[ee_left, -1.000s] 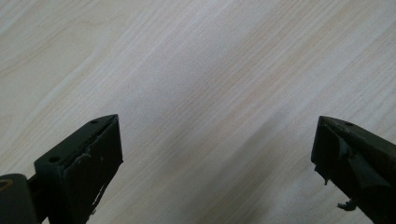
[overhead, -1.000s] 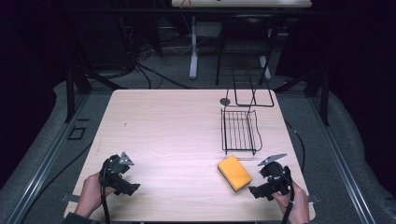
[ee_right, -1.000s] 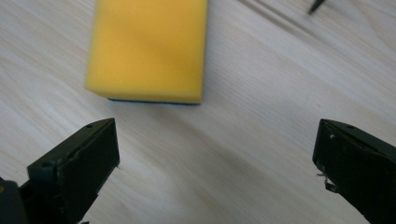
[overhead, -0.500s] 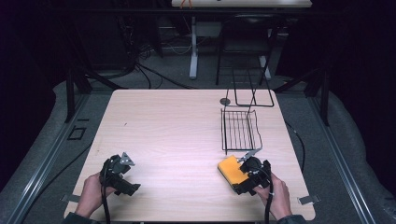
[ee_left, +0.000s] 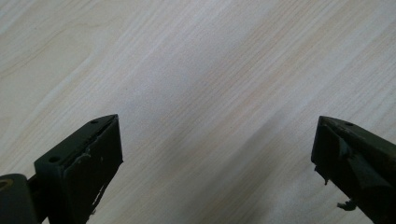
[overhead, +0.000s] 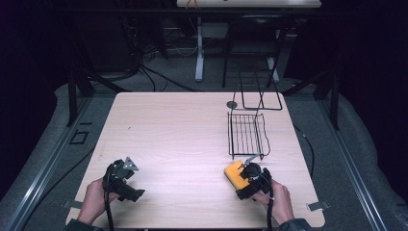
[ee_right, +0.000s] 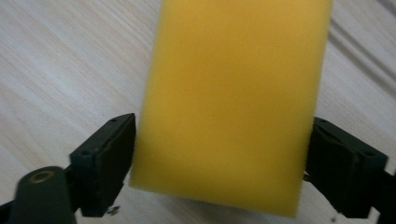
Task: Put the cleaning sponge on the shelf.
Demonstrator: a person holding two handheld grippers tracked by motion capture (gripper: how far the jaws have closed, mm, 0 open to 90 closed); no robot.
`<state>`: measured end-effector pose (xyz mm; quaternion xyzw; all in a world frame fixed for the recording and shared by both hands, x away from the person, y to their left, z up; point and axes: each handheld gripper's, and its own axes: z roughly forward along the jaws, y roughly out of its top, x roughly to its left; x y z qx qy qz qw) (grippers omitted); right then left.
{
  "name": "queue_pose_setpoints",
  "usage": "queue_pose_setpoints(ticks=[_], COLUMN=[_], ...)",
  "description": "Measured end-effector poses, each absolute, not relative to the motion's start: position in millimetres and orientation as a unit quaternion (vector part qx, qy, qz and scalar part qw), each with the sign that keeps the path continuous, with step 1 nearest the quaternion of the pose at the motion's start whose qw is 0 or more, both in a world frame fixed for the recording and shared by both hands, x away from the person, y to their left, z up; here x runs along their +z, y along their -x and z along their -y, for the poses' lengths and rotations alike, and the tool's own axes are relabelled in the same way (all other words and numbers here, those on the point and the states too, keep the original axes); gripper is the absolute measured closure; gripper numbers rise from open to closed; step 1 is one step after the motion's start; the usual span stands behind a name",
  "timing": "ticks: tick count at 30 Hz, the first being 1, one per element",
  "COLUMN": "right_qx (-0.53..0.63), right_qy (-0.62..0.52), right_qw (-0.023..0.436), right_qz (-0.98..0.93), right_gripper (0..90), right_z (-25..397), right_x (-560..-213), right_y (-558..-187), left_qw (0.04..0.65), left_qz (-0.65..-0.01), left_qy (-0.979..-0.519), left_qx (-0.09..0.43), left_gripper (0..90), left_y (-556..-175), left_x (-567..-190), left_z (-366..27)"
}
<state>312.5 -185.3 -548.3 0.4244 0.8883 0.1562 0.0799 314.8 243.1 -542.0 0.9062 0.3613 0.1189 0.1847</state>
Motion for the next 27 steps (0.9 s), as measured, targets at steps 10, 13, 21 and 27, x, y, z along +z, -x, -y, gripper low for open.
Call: queue_pose_setpoints(ticks=[10,13,21,27], right_qx=[0.144,0.149,0.158,0.168], right_qy=[-0.429,-0.428,-0.425,-0.421], right_qw=[0.080,0.082,0.084,0.092], right_qz=[-0.888,-0.888,-0.887,-0.887], right_gripper=[20.8,21.2,21.8,22.0], right_z=[185.8,186.6,186.7,186.5], right_x=[-549.7,-546.0,-538.2,-533.8], right_y=[-311.6,-310.9,-307.8,-305.4], left_qw=[0.185,0.185,0.185,0.186], left_qz=[-0.361,-0.361,-0.361,-0.361], left_qy=[-0.906,-0.906,-0.906,-0.906], left_qx=[0.119,0.119,0.119,0.119], left_gripper=[2.1,2.2,2.1,2.1], left_y=[-314.3,-314.2,-314.3,-314.4], left_x=[-541.9,-542.0,-541.9,-542.0], left_z=[-243.5,-243.5,-243.6,-243.6])
